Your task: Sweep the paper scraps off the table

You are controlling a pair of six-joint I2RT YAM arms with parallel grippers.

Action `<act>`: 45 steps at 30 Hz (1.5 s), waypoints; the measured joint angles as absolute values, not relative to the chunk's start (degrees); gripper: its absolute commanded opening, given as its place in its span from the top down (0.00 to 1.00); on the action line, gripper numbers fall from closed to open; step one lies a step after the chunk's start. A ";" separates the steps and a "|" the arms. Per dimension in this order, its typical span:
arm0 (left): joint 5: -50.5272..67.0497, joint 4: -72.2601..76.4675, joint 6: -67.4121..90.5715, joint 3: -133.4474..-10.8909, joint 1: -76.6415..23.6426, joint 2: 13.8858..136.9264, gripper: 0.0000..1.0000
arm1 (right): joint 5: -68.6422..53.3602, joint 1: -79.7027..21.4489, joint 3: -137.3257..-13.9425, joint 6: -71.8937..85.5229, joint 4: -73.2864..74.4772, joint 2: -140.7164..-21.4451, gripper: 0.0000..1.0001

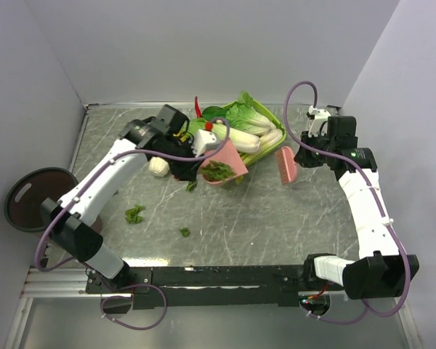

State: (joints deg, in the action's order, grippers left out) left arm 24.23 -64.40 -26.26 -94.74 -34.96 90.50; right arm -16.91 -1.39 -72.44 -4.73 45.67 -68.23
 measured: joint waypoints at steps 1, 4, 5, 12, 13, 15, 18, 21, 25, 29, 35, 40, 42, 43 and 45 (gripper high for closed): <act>24.08 -65.01 -25.91 -95.00 -34.06 89.52 0.99 | -16.97 -1.26 -72.44 -4.60 45.60 -68.38 1.00; 23.31 -66.57 -24.64 -95.72 -32.23 86.83 0.99 | -16.99 -1.19 -72.44 -4.49 45.63 -69.23 1.00; 23.05 -67.20 -24.25 -96.12 -31.55 86.17 0.99 | -16.99 -1.19 -72.44 -4.47 45.63 -69.58 1.00; 21.71 -72.29 -19.92 -100.44 -23.38 85.21 0.99 | -17.34 -1.08 -72.44 -3.86 45.67 -72.16 1.00; 21.30 -72.77 -19.49 -100.75 -22.04 85.19 0.99 | -17.47 -1.06 -72.44 -3.81 45.65 -72.34 1.00; 20.43 -73.93 -18.55 -101.25 -19.09 84.86 0.99 | -17.67 -1.06 -72.47 -3.64 45.65 -72.93 1.00; 19.38 -75.40 -17.50 -101.27 -14.41 83.74 0.99 | -17.91 -1.06 -72.73 -3.33 45.65 -74.13 1.00; 18.48 -76.23 -16.47 -101.30 -10.24 82.61 0.99 | -18.35 -1.06 -72.82 -2.85 45.65 -75.37 1.00; 16.56 -76.62 -14.96 -101.38 -5.41 81.41 0.99 | -19.11 -1.02 -72.82 -2.42 45.67 -76.58 1.00; 14.35 -76.97 -13.45 -101.38 -1.32 79.61 0.99 | -19.81 -0.93 -73.54 -2.35 45.91 -78.32 1.00; 9.91 -77.19 -11.73 -101.38 6.50 75.61 0.99 | -20.45 -0.91 -75.70 -2.11 46.06 -82.00 1.00; 6.48 -77.25 -10.37 -101.91 12.25 73.80 0.99 | -20.64 -0.91 -77.19 -1.74 46.00 -84.20 1.00; 5.08 -77.01 -9.72 -102.48 14.96 73.52 0.99 | -20.62 -0.91 -77.34 -1.74 46.04 -84.68 1.00; 4.56 -76.99 -9.50 -102.52 16.14 73.32 0.99 | -20.64 -0.91 -77.38 -1.76 46.06 -84.97 1.00; 3.55 -77.01 -9.08 -102.52 18.90 72.69 0.99 | -20.64 -0.91 -77.73 -1.76 46.33 -85.58 1.00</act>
